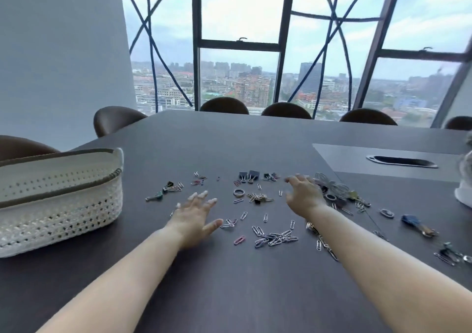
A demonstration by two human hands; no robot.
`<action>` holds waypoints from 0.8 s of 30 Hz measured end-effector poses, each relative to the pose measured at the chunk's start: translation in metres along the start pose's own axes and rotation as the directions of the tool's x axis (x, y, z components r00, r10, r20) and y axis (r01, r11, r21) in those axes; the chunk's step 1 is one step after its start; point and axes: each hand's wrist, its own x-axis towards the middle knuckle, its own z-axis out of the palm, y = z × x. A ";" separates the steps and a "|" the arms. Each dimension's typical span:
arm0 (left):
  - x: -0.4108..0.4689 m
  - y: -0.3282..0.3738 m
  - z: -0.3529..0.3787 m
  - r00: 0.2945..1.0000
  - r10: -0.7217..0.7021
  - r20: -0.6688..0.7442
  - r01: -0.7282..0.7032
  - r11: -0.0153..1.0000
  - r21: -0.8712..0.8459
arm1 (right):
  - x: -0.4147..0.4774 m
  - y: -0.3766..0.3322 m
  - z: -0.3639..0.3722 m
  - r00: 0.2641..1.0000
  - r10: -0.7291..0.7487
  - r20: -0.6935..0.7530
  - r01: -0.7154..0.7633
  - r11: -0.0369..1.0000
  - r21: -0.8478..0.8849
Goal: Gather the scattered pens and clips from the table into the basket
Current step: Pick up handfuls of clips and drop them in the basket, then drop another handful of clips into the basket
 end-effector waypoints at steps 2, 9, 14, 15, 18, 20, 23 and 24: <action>0.011 0.014 0.010 0.998 -0.032 0.049 0.034 0.998 -0.043 | 0.006 0.039 -0.008 0.985 0.170 0.001 -0.170 0.984 -0.050; 0.025 0.016 0.022 1.000 -0.020 -0.017 0.019 0.999 -0.026 | 0.023 0.094 -0.003 0.909 0.406 0.091 -0.398 0.912 -0.094; 0.027 0.015 0.022 0.995 0.033 -0.093 -0.047 0.987 -0.153 | 0.026 0.089 0.006 0.904 0.421 -0.070 -0.423 0.906 -0.013; 0.025 0.015 0.021 0.991 0.045 -0.128 -0.071 0.977 -0.203 | 0.024 0.085 0.007 0.909 0.409 -0.080 -0.411 0.912 -0.005; 0.016 0.019 0.016 0.965 0.040 -0.257 -0.098 0.971 -0.217 | 0.016 0.070 0.009 0.931 0.347 -0.110 -0.344 0.938 0.044; 0.009 0.019 0.012 0.963 -0.007 -0.268 -0.056 0.972 -0.228 | 0.010 0.053 0.006 0.942 0.302 -0.147 -0.283 0.950 0.132; -0.005 0.012 0.008 0.971 -0.027 -0.240 -0.019 0.982 -0.185 | 0.002 0.014 -0.007 0.959 0.205 -0.194 -0.152 0.954 0.258; -0.013 0.008 0.007 0.973 -0.033 -0.231 -0.004 0.988 -0.156 | -0.001 -0.002 -0.012 0.967 0.154 -0.204 -0.089 0.951 0.295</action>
